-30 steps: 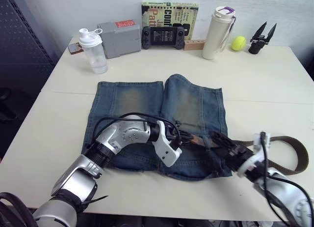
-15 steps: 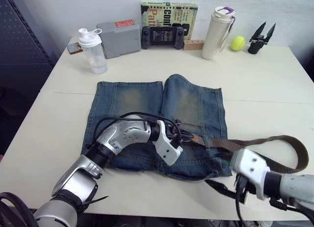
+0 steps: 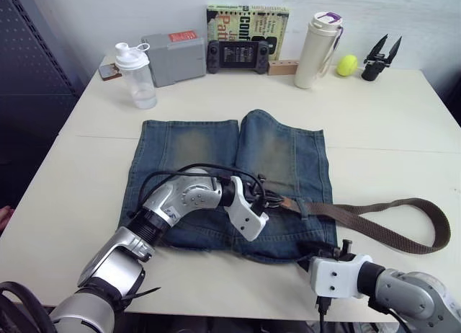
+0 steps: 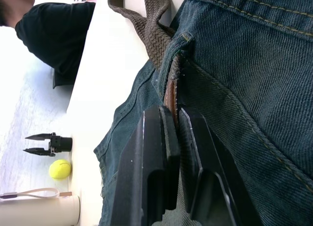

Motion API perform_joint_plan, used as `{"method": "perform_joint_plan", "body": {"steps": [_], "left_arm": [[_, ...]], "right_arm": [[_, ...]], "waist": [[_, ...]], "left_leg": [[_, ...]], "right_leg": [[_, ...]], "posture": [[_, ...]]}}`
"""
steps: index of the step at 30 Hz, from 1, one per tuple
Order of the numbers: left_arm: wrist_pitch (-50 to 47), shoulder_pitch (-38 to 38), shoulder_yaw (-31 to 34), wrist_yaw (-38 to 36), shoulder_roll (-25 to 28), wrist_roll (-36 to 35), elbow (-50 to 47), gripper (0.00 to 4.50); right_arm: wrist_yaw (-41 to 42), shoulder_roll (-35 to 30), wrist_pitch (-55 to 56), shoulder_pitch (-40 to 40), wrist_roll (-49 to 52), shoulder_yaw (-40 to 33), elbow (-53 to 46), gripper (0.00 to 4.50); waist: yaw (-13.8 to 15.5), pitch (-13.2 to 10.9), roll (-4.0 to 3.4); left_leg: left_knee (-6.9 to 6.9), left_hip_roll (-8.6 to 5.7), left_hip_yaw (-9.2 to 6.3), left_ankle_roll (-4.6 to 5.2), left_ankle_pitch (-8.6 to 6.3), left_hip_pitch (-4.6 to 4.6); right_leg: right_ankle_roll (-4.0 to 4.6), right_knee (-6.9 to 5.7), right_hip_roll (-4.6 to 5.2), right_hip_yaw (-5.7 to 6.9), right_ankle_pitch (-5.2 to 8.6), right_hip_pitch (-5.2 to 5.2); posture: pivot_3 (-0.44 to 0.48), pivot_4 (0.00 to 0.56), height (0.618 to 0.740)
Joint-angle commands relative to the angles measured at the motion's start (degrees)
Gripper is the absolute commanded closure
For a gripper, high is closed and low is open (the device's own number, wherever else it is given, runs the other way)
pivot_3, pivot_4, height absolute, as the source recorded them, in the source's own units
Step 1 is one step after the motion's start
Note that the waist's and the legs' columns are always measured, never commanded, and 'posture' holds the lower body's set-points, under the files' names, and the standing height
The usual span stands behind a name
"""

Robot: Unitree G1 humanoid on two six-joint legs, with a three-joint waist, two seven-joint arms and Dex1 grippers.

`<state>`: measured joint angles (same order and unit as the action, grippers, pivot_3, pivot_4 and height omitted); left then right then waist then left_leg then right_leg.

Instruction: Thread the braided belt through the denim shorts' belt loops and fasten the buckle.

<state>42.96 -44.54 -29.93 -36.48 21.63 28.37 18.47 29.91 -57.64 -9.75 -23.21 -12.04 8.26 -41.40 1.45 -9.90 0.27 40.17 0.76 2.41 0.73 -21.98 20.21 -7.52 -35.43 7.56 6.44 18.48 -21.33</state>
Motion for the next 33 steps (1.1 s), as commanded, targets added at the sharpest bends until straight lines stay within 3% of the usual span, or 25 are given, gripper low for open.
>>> {"method": "perform_joint_plan", "body": {"steps": [1, 9, 17, 33], "left_arm": [[0.8, -0.6, -0.4, 0.4, 0.2, 0.9, -0.6, 4.50], [4.2, -2.8, 1.4, 6.2, 3.7, 8.0, -2.9, 4.50], [4.1, -0.7, 4.2, 8.0, 8.2, 6.8, -7.6, 4.50], [2.7, 5.8, 7.2, 10.4, 8.6, 4.9, -12.3, 4.50]], "right_arm": [[-0.4, 2.6, -3.9, 0.9, -3.2, -1.3, 4.0, 4.48], [1.8, 5.1, -7.6, 0.9, -0.7, -9.6, 5.7, 4.48], [3.9, 5.3, -9.8, -0.1, -0.5, -17.7, 10.8, 4.48], [4.2, 6.6, -18.9, 3.8, -2.0, -19.4, 10.9, 4.48]], "waist": [[0.0, 0.0, 0.00], [0.2, 0.0, 0.03], [1.6, 0.0, 0.01], [1.6, 0.0, 0.01]], "left_leg": [[0.00, 0.00, -0.01, 0.00, 0.00, 0.00], [0.02, -0.03, -0.03, 0.00, 0.00, 0.04], [0.02, -0.06, 0.01, 0.00, 0.00, 0.13], [0.06, -0.09, 0.03, 0.01, 0.00, 0.17]], "right_leg": [[0.00, 0.00, 0.00, 0.00, 0.00, 0.00], [0.00, -0.01, 0.01, 0.00, 0.00, -0.02], [-0.01, 0.02, 0.04, 0.05, 0.00, -0.07], [-0.04, 0.02, 0.05, 0.06, -0.02, -0.06]], "posture": [[0.000, 0.150, 0.731], [0.000, 0.150, 0.731], [0.000, 0.150, 0.731], [0.000, 0.150, 0.731]]}}
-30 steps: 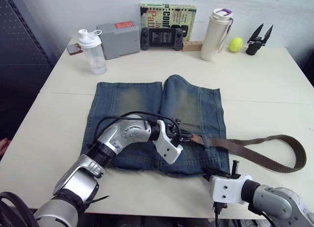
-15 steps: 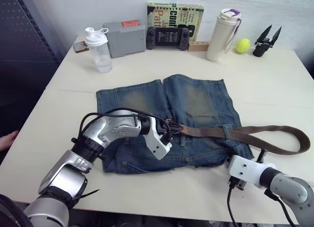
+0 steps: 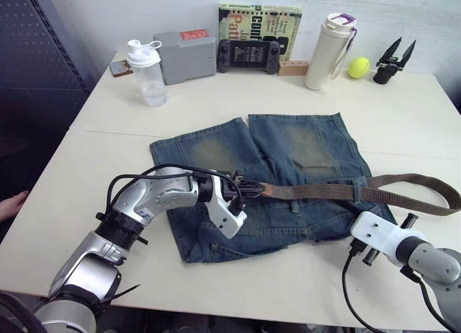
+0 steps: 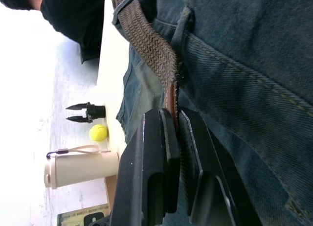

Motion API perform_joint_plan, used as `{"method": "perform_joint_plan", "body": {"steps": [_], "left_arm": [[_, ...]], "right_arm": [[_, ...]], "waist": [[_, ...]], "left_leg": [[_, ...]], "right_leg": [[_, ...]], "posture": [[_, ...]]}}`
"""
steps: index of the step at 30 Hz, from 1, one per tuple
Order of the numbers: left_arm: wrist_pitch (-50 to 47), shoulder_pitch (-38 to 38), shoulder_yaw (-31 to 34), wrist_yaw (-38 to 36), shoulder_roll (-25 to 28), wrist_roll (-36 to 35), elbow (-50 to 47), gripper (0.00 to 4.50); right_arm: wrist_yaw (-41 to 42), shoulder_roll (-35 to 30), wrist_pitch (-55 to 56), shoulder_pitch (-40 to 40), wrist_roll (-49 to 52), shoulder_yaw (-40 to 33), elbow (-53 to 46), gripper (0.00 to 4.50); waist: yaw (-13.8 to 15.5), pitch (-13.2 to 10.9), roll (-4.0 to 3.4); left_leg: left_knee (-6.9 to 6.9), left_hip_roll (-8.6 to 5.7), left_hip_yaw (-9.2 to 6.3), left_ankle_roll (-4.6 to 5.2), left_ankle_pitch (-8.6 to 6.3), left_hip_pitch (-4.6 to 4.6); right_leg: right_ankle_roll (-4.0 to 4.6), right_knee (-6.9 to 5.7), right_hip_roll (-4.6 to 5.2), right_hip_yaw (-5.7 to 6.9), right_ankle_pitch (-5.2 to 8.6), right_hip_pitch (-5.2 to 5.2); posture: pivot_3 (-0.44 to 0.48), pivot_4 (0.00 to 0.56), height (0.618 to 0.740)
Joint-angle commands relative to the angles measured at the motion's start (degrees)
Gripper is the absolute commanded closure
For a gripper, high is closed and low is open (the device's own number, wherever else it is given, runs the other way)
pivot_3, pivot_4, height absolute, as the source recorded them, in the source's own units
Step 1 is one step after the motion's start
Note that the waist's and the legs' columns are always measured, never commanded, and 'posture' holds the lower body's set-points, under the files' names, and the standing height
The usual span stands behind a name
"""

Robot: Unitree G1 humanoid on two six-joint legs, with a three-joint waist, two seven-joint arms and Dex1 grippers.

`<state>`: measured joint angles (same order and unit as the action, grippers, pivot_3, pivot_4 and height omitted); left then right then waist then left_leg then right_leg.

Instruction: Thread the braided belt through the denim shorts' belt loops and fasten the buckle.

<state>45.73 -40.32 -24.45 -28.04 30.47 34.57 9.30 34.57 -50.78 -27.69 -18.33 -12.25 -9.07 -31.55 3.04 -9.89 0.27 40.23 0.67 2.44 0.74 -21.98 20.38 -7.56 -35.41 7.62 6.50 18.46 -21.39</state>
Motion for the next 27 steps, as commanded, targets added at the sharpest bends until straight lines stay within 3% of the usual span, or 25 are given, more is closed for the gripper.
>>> {"method": "perform_joint_plan", "body": {"steps": [1, 4, 7, 10, 13, 15, 18, 21, 23, 27], "left_arm": [[-0.4, 2.1, 1.9, 2.3, -0.4, -1.2, -3.5, 4.50], [-1.1, 3.1, 2.4, 3.0, -0.9, -0.8, -4.3, 4.50], [-2.1, 4.0, 2.3, 2.9, -1.2, -1.2, -4.8, 4.50], [-2.2, 4.4, 2.5, 3.3, -1.4, -1.5, -5.2, 4.50], [-2.2, 4.6, 2.8, 3.8, -1.7, -1.7, -5.3, 4.50], [-2.1, 4.6, 3.0, 4.5, -1.8, -1.3, -5.2, 4.50], [-1.8, 4.4, 3.8, 6.5, -2.1, -0.5, -5.2, 4.50], [-1.8, 4.1, 4.4, 8.2, -2.4, 0.0, -5.5, 4.50], [-1.7, 4.1, 4.4, 8.7, -2.5, 0.4, -5.8, 4.50], [-1.6, 4.3, 4.2, 9.0, -2.5, 0.7, -6.3, 4.50]], "right_arm": [[-0.3, -0.4, -0.2, -1.3, -1.8, -2.5, 1.2, 4.48], [0.4, 0.5, 0.8, -1.4, 0.2, -4.0, 0.1, 4.48], [2.7, 2.3, -0.5, -0.8, 5.5, -7.5, -2.7, 3.58], [5.1, 2.1, 0.4, -0.6, 8.1, -11.3, -3.4, 2.31], [11.0, 3.3, -6.7, 2.2, 19.8, -18.4, -7.0, 0.99], [15.1, 3.7, -20.1, 5.1, 33.6, -23.3, -10.9, 0.10], [16.0, 4.8, -40.1, 10.4, 52.9, -28.1, -13.8, 0.10], [7.9, 14.5, -59.3, 24.0, 59.6, -30.9, -10.3, 0.10], [2.2, 21.8, -64.2, 28.0, 65.9, -32.4, -8.2, 0.10], [-15.9, 38.3, -64.8, 26.9, 80.8, -34.1, -3.2, 0.10]], "waist": [[0.0, 0.0, 0.00], [0.2, 0.0, 0.00], [0.1, 0.0, -0.01], [-0.2, -0.1, -0.10], [-0.5, -0.1, -0.11], [-0.6, -0.1, -0.13], [-0.5, -0.1, -0.12], [-0.7, -0.1, -0.11], [-0.9, -0.1, -0.12], [-0.6, -0.1, -0.21]], "left_leg": [[0.00, 0.00, 0.00, 0.00, 0.00, 0.00], [0.01, 0.00, 0.00, 0.00, 0.00, 0.01], [0.03, -0.01, 0.01, 0.00, 0.00, 0.04], [0.01, 0.01, 0.01, 0.00, 0.00, 0.04], [0.01, 0.05, 0.00, 0.00, 0.00, 0.03], [0.00, 0.05, -0.04, 0.00, 0.00, 0.00], [0.00, 0.06, -0.18, 0.00, 0.00, 0.00], [0.04, 0.06, -0.16, 0.00, 0.00, 0.00], [0.06, 0.04, -0.17, 0.01, 0.00, 0.00], [-0.14, 0.05, -0.24, -0.08, 0.01, 0.05]], "right_leg": [[0.00, 0.00, 0.00, -0.01, 0.00, -0.01], [0.00, -0.01, 0.01, 0.01, 0.00, -0.01], [-0.01, 0.00, 0.01, 0.02, 0.00, -0.01], [-0.01, -0.03, -0.01, 0.01, 0.00, -0.06], [0.00, -0.05, -0.05, 0.01, 0.00, -0.07], [0.00, -0.08, -0.05, -0.04, 0.00, -0.08], [0.00, -0.11, -0.05, 0.00, 0.00, -0.08], [0.01, -0.12, -0.03, -0.01, -0.01, -0.07], [0.02, -0.15, 0.01, -0.03, -0.01, -0.07], [0.05, -0.29, -0.04, 0.30, 0.01, -0.15]], "posture": [[0.000, 0.150, 0.731], [0.000, 0.150, 0.731], [0.000, 0.150, 0.731], [0.000, 0.150, 0.731], [0.000, 0.150, 0.731], [0.000, 0.150, 0.731], [0.000, 0.150, 0.731], [0.000, 0.150, 0.731], [0.000, 0.150, 0.731], [0.000, 0.150, 0.731]]}}
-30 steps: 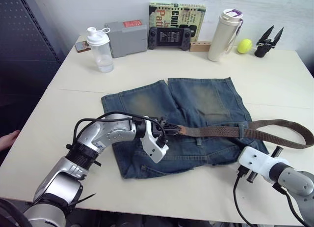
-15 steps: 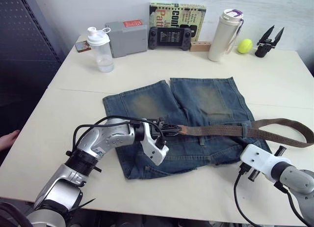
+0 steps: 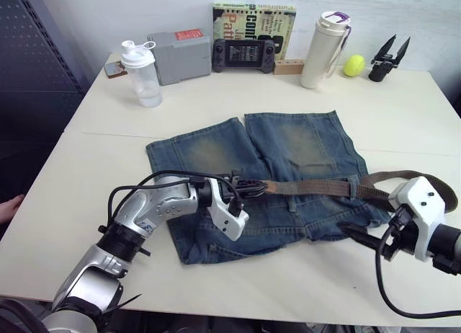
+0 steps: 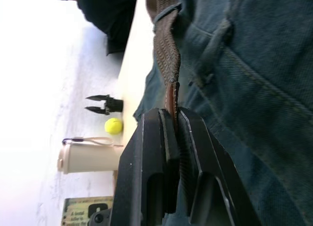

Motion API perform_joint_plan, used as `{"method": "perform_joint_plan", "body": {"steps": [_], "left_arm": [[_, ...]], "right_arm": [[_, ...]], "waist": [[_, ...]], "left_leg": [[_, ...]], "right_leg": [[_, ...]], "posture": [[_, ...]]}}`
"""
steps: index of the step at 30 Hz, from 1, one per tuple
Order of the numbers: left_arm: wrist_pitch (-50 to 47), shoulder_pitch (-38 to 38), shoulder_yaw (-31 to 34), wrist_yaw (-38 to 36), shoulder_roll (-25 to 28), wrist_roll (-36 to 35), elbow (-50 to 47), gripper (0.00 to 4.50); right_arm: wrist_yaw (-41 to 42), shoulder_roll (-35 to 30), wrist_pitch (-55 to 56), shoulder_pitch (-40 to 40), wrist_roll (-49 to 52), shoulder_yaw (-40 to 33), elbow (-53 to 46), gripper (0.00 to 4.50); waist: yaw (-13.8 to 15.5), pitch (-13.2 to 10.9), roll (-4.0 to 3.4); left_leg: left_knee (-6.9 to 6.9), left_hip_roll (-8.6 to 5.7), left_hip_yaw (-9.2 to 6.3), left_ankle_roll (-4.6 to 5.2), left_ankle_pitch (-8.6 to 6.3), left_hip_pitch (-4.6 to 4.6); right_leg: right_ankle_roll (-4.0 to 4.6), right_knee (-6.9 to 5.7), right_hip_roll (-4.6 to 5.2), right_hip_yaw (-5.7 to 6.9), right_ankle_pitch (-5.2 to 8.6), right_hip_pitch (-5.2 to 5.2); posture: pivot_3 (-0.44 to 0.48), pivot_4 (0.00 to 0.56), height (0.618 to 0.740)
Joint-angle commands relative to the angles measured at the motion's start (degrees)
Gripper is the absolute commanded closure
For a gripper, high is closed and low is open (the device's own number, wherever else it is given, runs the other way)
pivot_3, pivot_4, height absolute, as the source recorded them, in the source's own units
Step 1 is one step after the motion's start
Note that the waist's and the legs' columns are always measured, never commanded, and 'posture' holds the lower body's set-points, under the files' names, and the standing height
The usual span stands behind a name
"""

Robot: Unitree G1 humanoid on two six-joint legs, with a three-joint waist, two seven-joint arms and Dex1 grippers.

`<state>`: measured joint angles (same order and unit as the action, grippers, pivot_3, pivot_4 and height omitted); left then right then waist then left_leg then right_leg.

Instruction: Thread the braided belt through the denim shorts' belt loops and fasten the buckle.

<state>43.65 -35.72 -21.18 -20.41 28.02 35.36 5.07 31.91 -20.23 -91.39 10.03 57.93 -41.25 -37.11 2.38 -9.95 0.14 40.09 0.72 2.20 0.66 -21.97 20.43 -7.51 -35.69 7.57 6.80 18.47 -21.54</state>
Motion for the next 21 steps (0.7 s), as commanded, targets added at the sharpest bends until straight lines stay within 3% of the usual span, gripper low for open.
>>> {"method": "perform_joint_plan", "body": {"steps": [1, 3, 5, 8, 14, 21], "left_arm": [[0.5, -0.3, 0.9, 1.4, 0.0, 0.0, -2.2, 4.50], [0.7, -0.4, 0.8, 1.4, -0.1, 0.0, -2.4, 4.50], [0.8, -0.4, 0.6, 1.4, 0.0, 0.2, -2.5, 4.50], [0.9, -0.5, 0.5, 1.2, 0.0, 0.3, -2.5, 4.50], [0.9, -0.5, 0.4, 1.0, 0.0, 0.4, -2.4, 4.50], [1.0, -0.6, 0.3, 0.9, 0.2, 0.5, -2.0, 4.50]], "right_arm": [[-19.2, 12.6, -1.1, -1.6, 13.2, -2.3, 3.6, 0.10], [-36.7, 16.4, 8.4, -5.8, 28.2, 3.4, 6.7, 0.10], [-53.8, 16.1, 23.3, -9.5, 45.4, 11.6, 7.7, 0.10], [-67.0, 17.5, 38.9, -9.9, 54.9, 18.3, 6.1, 0.10], [-72.4, 17.5, 52.0, -8.8, 55.1, 20.8, 5.6, 0.10], [-71.2, 15.1, 56.0, -9.4, 55.1, 20.8, 4.6, 0.10]], "waist": [[0.1, 0.0, -0.08], [-0.2, 0.0, -0.10], [-0.9, 0.0, -0.13], [-1.6, 0.0, -0.14], [-2.2, 0.0, -0.17], [-2.2, 0.0, -0.18]], "left_leg": [[-0.02, -0.05, 0.03, 0.00, 0.00, 0.04], [-0.02, -0.05, 0.05, 0.00, 0.00, 0.04], [0.02, -0.06, 0.00, 0.00, 0.00, 0.03], [0.07, -0.06, 0.06, 0.00, 0.08, -0.05], [-0.09, 0.05, 0.01, -0.08, 0.13, -0.09], [-0.07, 0.13, 0.01, -0.04, 0.13, -0.04]], "right_leg": [[0.02, -0.05, 0.07, 0.02, 0.01, -0.07], [0.02, -0.09, 0.08, 0.05, 0.01, -0.07], [0.02, -0.13, 0.13, 0.01, 0.01, -0.06], [0.01, -0.04, 0.16, -0.10, 0.01, 0.00], [0.04, -0.08, 0.08, -0.11, 0.03, -0.10], [0.03, -0.05, 0.20, -0.14, 0.02, -0.10]], "posture": [[0.000, 0.150, 0.731], [0.000, 0.150, 0.731], [0.000, 0.150, 0.731], [0.000, 0.150, 0.731], [0.000, 0.150, 0.731], [0.000, 0.150, 0.731]]}}
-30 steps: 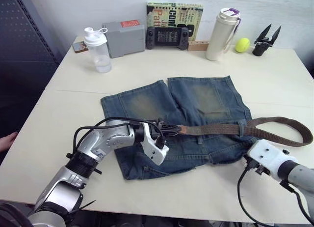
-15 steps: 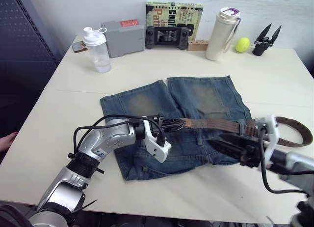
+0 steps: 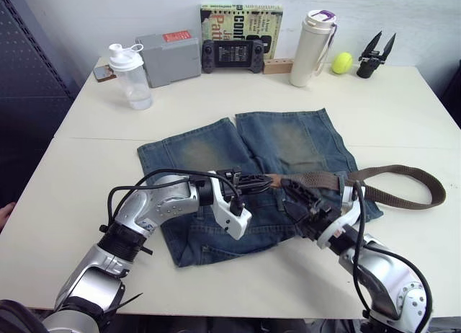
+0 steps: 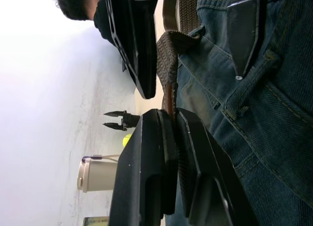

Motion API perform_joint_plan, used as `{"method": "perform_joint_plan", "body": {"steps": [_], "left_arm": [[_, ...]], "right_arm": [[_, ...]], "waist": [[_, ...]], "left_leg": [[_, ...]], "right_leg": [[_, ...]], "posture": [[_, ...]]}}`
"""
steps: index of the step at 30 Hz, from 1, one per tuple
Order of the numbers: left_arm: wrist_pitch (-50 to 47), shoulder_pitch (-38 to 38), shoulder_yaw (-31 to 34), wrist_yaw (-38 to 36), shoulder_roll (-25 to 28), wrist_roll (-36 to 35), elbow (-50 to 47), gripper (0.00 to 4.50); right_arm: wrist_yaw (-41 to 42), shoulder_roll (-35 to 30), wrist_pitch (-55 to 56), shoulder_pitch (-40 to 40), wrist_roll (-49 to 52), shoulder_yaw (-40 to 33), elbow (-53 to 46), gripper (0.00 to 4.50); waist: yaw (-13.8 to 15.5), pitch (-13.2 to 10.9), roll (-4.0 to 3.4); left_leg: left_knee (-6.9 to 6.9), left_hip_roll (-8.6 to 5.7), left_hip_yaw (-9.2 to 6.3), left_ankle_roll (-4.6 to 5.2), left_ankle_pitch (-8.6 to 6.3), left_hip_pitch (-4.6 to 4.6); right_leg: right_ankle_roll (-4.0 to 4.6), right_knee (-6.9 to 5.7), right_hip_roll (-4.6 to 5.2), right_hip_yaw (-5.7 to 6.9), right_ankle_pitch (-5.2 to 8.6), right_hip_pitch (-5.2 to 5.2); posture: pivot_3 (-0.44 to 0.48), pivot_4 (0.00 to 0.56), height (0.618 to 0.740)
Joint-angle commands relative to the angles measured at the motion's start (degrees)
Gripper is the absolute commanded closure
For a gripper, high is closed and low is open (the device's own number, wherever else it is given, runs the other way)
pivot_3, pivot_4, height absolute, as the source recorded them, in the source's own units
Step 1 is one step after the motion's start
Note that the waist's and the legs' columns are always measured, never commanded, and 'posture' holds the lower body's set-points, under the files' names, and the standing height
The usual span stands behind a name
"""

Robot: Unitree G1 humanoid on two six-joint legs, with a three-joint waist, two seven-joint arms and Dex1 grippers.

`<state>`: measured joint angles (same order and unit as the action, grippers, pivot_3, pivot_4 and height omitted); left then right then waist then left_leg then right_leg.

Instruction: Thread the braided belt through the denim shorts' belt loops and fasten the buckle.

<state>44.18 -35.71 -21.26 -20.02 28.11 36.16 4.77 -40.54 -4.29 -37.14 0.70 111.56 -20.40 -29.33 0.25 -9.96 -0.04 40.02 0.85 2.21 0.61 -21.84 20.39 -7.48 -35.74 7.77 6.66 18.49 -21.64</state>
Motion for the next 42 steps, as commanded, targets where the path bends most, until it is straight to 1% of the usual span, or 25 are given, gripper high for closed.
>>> {"method": "perform_joint_plan", "body": {"steps": [1, 2, 5, 6, 7, 8, 9, 10, 13, 14, 17, 19, 20, 24, 26, 27, 28, 29, 30, 31, 34, 35, 37, 40, 42], "left_arm": [[0.5, -0.6, 0.3, 0.5, 0.1, -0.3, -1.6, 4.50], [0.5, -0.7, 0.3, 0.5, 0.1, -0.3, -1.6, 4.50], [0.7, -0.8, 0.2, 0.7, 0.0, -0.2, -1.3, 4.50], [0.7, -0.9, 0.2, 0.7, 0.0, -0.1, -1.2, 4.50], [0.8, -0.9, 0.2, 0.7, 0.0, -0.1, -1.2, 4.50], [0.8, -0.9, 0.2, 0.7, 0.0, -0.1, -1.2, 4.50], [0.9, -0.9, 0.2, 0.6, 0.1, -0.1, -1.1, 4.50], [0.9, -0.9, 0.2, 0.6, 0.1, -0.1, -1.1, 4.50], [0.9, -0.9, 0.1, 0.4, 0.1, -0.3, -1.0, 4.50], [0.9, -0.9, 0.1, 0.3, 0.2, -0.4, -0.9, 4.50], [0.7, -0.8, -0.2, -0.6, -0.1, -2.2, -0.3, 4.50], [-0.5, -0.4, -0.1, -2.1, -0.8, -6.0, -0.2, 3.61], [-1.1, -0.3, 0.0, -2.9, -1.1, -7.6, -0.2, 3.36], [-5.6, 1.2, -1.1, -9.9, -0.6, -15.0, -0.8, 1.76], [-8.3, 2.5, -0.9, -14.7, 0.7, -22.2, -2.4, 0.91], [-11.7, 3.6, 0.3, -17.5, 1.4, -28.2, -4.2, 0.55], [-14.3, 4.3, 1.3, -19.5, 1.8, -32.6, -5.6, 0.55], [-17.9, 5.6, 2.8, -21.4, 2.6, -37.2, -7.1, 0.55], [-20.6, 6.6, 4.0, -22.8, 3.2, -40.4, -8.3, 0.55], [-22.3, 7.1, 4.7, -23.7, 3.5, -41.9, -9.1, 0.55], [-33.0, 12.6, 7.2, -27.6, 7.5, -48.4, -14.3, 0.55], [-34.9, 13.4, 7.7, -28.2, 7.9, -49.3, -15.5, 0.55], [-41.2, 15.5, 9.3, -28.5, 8.5, -53.4, -18.6, 0.55], [-52.5, 18.3, 11.8, -29.3, 9.2, -62.1, -23.1, 0.55], [-56.2, 18.9, 12.8, -29.7, 9.1, -64.6, -24.8, 0.55]], "right_arm": [[1.5, -1.2, 2.0, 0.0, 1.4, 0.0, -3.2, 0.10], [1.7, -1.5, 2.2, 0.0, 1.4, 0.1, -3.2, 0.10], [2.3, -1.9, 2.8, -0.2, 1.4, 0.7, -3.3, 0.91], [2.4, -2.1, 3.0, -0.3, 1.4, 0.9, -3.3, 1.26], [2.6, -2.3, 3.1, -0.4, 1.4, 1.1, -3.3, 1.81], [2.7, -2.5, 3.2, -0.4, 1.4, 1.3, -3.3, 2.15], [2.8, -2.4, 3.6, -0.3, 1.4, 1.4, -3.3, 2.72], [2.9, -2.5, 3.8, -0.3, 1.4, 1.6, -3.3, 3.03], [2.8, -2.7, 4.6, 0.0, 1.4, 2.4, -3.2, 4.32], [2.8, -2.6, 4.9, 0.2, 1.4, 2.7, -3.2, 4.43], [2.8, -2.4, 6.2, 0.6, 1.4, 2.6, -2.8, 4.43], [2.8, -2.7, 6.9, 0.6, 1.4, 2.6, -2.6, 4.50], [2.8, -2.7, 7.1, 0.6, 1.4, 2.6, -2.7, 4.50], [4.3, -3.5, 7.1, 1.0, 1.4, 2.7, -2.1, 4.50], [5.7, -4.7, 6.5, 1.0, 1.4, 1.9, -1.8, 4.50], [7.2, -6.0, 5.7, 1.1, 1.4, 1.0, -1.4, 4.50], [8.3, -6.9, 5.2, 1.2, 1.4, 0.4, -1.2, 4.50], [10.4, -9.3, 3.8, 1.1, 1.4, -0.6, -0.4, 4.50], [12.0, -11.0, 2.8, 1.0, 1.4, -1.3, 0.1, 4.50], [13.1, -12.1, 2.1, 0.9, 1.4, -1.6, 0.5, 4.50], [19.3, -18.6, -1.8, -0.2, 1.4, -4.8, 3.7, 4.50], [20.6, -19.7, -2.4, -0.4, 1.4, -5.1, 4.3, 4.50], [23.2, -21.2, -3.3, -0.5, 1.4, -5.8, 5.7, 4.50], [26.3, -24.9, -4.3, -0.8, -0.5, -6.0, 7.4, 4.50], [27.6, -25.8, -4.1, -1.0, -1.4, -5.7, 8.2, 4.50]], "waist": [[-0.1, 0.0, -0.01], [-0.1, 0.0, -0.02], [0.0, 0.0, -0.02], [0.0, 0.0, -0.02], [0.0, 0.0, -0.02], [0.0, 0.0, -0.02], [0.0, 0.0, -0.02], [0.1, 0.0, -0.02], [0.1, 0.0, -0.02], [0.2, 0.0, -0.02], [0.2, 0.0, -0.03], [0.2, 0.0, -0.03], [0.3, 0.0, -0.03], [0.4, 0.0, -0.04], [0.4, 0.0, -0.06], [0.3, -0.1, -0.10], [0.2, -0.1, -0.12], [0.2, -0.1, -0.14], [0.1, -0.1, -0.15], [0.1, -0.1, -0.17], [0.0, -0.1, -0.27], [-0.1, -0.1, -0.35], [0.0, -0.1, -0.36], [0.1, -0.1, -0.39], [0.3, -0.2, -0.40]], "left_leg": [[0.00, 0.01, 0.01, 0.00, 0.00, 0.00], [-0.01, 0.03, 0.01, 0.00, 0.00, 0.00], [-0.01, 0.06, 0.00, 0.00, 0.00, 0.00], [-0.01, 0.07, 0.01, 0.00, 0.00, 0.00], [-0.01, 0.07, 0.00, 0.01, 0.00, 0.00], [-0.01, 0.07, 0.01, 0.01, 0.00, 0.00], [-0.01, 0.08, 0.00, 0.01, 0.00, 0.00], [-0.01, 0.08, 0.00, 0.01, 0.00, 0.00], [-0.01, 0.08, 0.00, 0.01, 0.00, 0.00], [-0.01, 0.08, 0.00, 0.01, 0.00, 0.00], [-0.01, 0.09, 0.00, 0.01, 0.00, 0.00], [-0.01, 0.09, 0.00, 0.01, 0.00, 0.00], [-0.01, 0.09, 0.00, 0.02, 0.00, 0.00], [0.00, 0.10, 0.00, 0.02, 0.01, 0.01], [0.00, 0.09, 0.01, 0.03, 0.01, 0.01], [0.00, 0.09, 0.01, 0.03, 0.01, 0.01], [-0.01, 0.12, -0.01, 0.03, 0.01, 0.01], [-0.01, 0.13, -0.01, 0.03, 0.01, 0.02], [0.00, 0.13, -0.04, 0.03, 0.01, 0.03], [0.01, 0.13, -0.04, 0.03, 0.01, 0.04], [0.00, 0.12, -0.07, 0.06, 0.03, 0.03], [-0.05, 0.10, -0.06, 0.08, 0.02, 0.02], [-0.06, 0.09, -0.07, 0.10, 0.01, 0.03], [0.00, 0.10, -0.07, 0.10, 0.01, 0.04], [-0.01, 0.08, -0.07, 0.11, 0.01, 0.04]], "right_leg": [[0.00, 0.00, -0.01, 0.00, 0.00, 0.00], [0.00, 0.00, -0.01, 0.00, 0.00, 0.00], [0.00, 0.00, 0.00, -0.01, 0.00, 0.00], [0.00, 0.00, 0.00, -0.01, 0.00, 0.00], [0.00, 0.00, 0.00, -0.01, 0.00, 0.00], [0.00, 0.00, 0.00, -0.01, 0.00, 0.00], [0.00, 0.00, 0.00, -0.01, 0.00, 0.00], [0.00, 0.00, 0.00, -0.01, 0.00, 0.00], [0.00, 0.01, 0.02, -0.01, 0.00, 0.00], [0.00, 0.01, 0.02, -0.01, 0.00, 0.00], [0.00, 0.01, 0.02, -0.01, 0.00, 0.00], [0.00, 0.01, 0.02, -0.01, 0.00, 0.00], [0.00, 0.02, 0.02, -0.02, 0.00, 0.00], [0.00, 0.03, 0.03, -0.02, 0.00, 0.00], [0.00, 0.04, 0.03, -0.02, 0.00, 0.00], [0.00, 0.05, 0.02, -0.02, 0.00, 0.00], [0.01, 0.06, 0.02, -0.02, 0.00, 0.00], [0.01, 0.07, 0.02, -0.03, 0.00, 0.00], [0.01, 0.09, 0.03, -0.03, 0.00, 0.00], [0.01, 0.10, 0.03, -0.04, 0.00, 0.00], [0.01, 0.12, 0.02, -0.06, 0.00, 0.04], [0.01, 0.13, 0.03, -0.10, 0.00, 0.04], [0.01, 0.15, 0.03, -0.10, 0.00, 0.04], [0.01, 0.16, 0.02, -0.14, 0.00, 0.05], [0.01, 0.16, 0.05, -0.22, 0.00, 0.05]], "posture": [[0.000, 0.150, 0.731], [0.000, 0.150, 0.731], [0.000, 0.150, 0.731], [0.000, 0.150, 0.731], [0.000, 0.150, 0.731], [0.000, 0.150, 0.731], [0.000, 0.150, 0.731], [0.000, 0.150, 0.731], [0.000, 0.150, 0.731], [0.000, 0.150, 0.731], [0.000, 0.150, 0.731], [0.000, 0.150, 0.731], [0.000, 0.150, 0.731], [0.000, 0.150, 0.731], [0.000, 0.150, 0.731], [0.000, 0.150, 0.731], [0.000, 0.150, 0.731], [0.000, 0.150, 0.731], [0.000, 0.150, 0.731], [0.000, 0.150, 0.731], [0.000, 0.150, 0.731], [0.000, 0.150, 0.731], [0.000, 0.150, 0.731], [0.000, 0.150, 0.731], [0.000, 0.150, 0.731]]}}
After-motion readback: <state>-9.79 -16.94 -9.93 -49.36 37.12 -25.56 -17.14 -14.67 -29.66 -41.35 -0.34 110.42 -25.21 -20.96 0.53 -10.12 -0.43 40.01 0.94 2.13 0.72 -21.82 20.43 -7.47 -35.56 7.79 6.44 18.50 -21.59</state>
